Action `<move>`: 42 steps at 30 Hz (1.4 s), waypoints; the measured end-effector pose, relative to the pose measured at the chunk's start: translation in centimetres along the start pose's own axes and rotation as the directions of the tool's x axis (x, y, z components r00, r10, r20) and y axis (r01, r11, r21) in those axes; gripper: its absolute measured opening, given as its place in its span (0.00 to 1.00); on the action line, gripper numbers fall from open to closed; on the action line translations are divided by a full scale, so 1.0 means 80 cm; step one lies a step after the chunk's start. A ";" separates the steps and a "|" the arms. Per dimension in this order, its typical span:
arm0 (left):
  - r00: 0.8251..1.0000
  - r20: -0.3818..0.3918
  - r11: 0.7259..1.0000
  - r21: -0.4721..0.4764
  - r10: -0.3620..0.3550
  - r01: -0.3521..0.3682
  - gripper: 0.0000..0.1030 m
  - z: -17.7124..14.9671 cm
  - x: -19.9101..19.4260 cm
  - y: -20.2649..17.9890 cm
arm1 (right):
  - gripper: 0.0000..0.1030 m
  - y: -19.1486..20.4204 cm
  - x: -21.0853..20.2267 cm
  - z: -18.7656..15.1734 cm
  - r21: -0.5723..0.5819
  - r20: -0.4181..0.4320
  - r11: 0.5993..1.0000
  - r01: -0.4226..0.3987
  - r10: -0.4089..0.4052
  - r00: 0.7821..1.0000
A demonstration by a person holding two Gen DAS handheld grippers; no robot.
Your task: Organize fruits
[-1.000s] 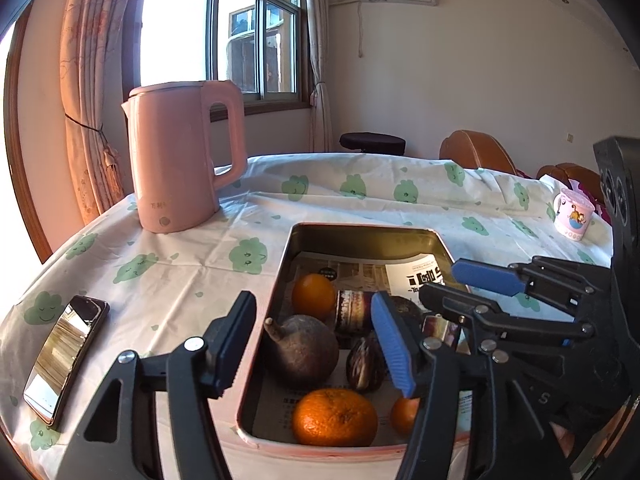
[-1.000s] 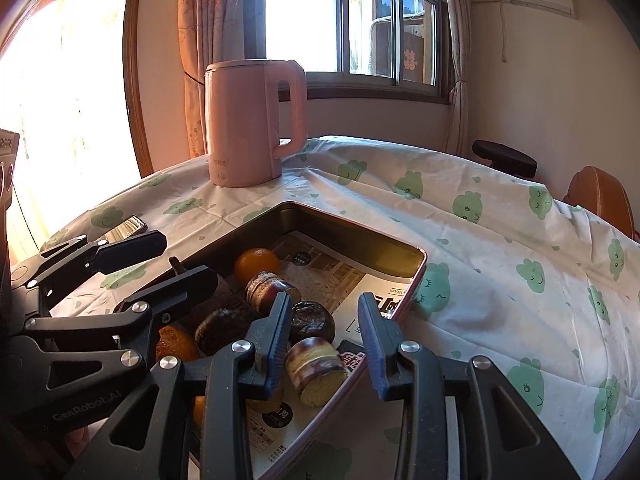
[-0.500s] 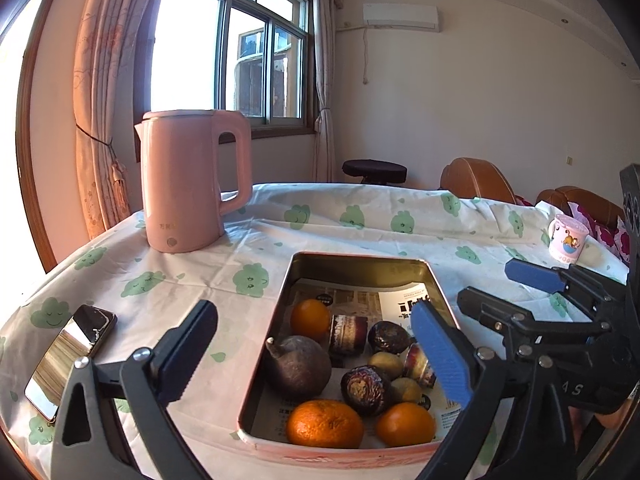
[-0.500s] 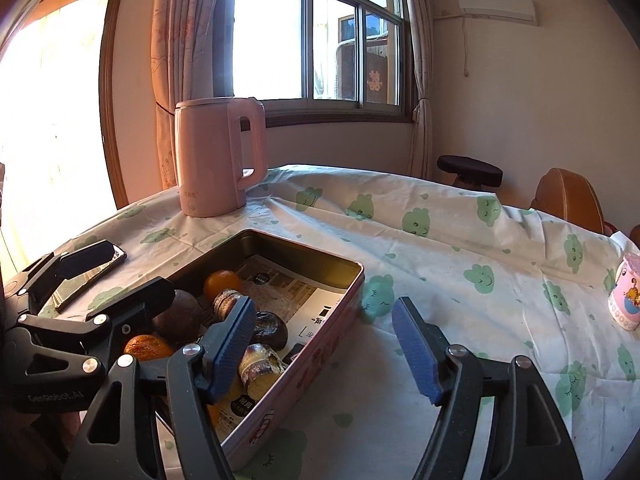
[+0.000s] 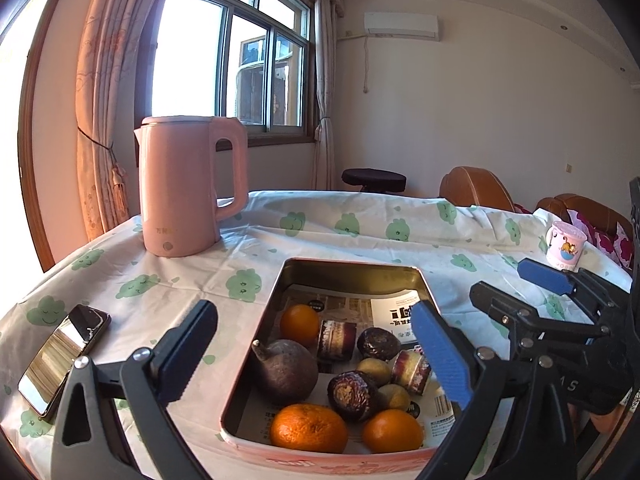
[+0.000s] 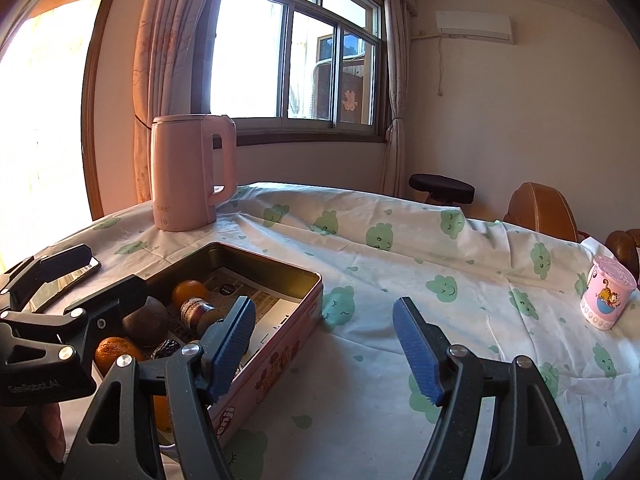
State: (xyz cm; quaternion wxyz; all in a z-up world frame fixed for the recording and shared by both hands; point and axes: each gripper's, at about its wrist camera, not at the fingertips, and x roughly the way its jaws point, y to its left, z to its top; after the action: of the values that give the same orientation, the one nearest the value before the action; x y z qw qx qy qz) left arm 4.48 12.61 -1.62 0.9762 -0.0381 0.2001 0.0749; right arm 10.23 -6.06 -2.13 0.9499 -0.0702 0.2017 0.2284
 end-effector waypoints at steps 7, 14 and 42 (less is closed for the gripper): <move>1.000 0.003 1.000 0.002 0.003 -0.003 0.97 0.000 0.000 -0.002 | 0.72 -0.001 -0.003 -0.001 0.005 0.008 1.000 0.012 -0.012 1.000; 1.000 0.007 1.000 -0.005 0.005 -0.005 0.97 0.000 -0.002 -0.002 | 0.79 -0.002 -0.007 -0.002 0.010 0.025 1.000 0.027 -0.027 0.999; 1.000 0.013 1.000 -0.007 0.013 -0.013 1.00 0.000 -0.003 0.000 | 0.87 -0.007 -0.009 -0.001 0.028 0.037 0.999 0.040 -0.041 0.998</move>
State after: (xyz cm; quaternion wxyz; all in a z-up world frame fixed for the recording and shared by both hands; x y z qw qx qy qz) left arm 4.24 12.56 -1.53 0.9768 -0.0396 0.1936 0.0821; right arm 9.91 -6.88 -1.92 0.9588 -0.0572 0.1854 0.2077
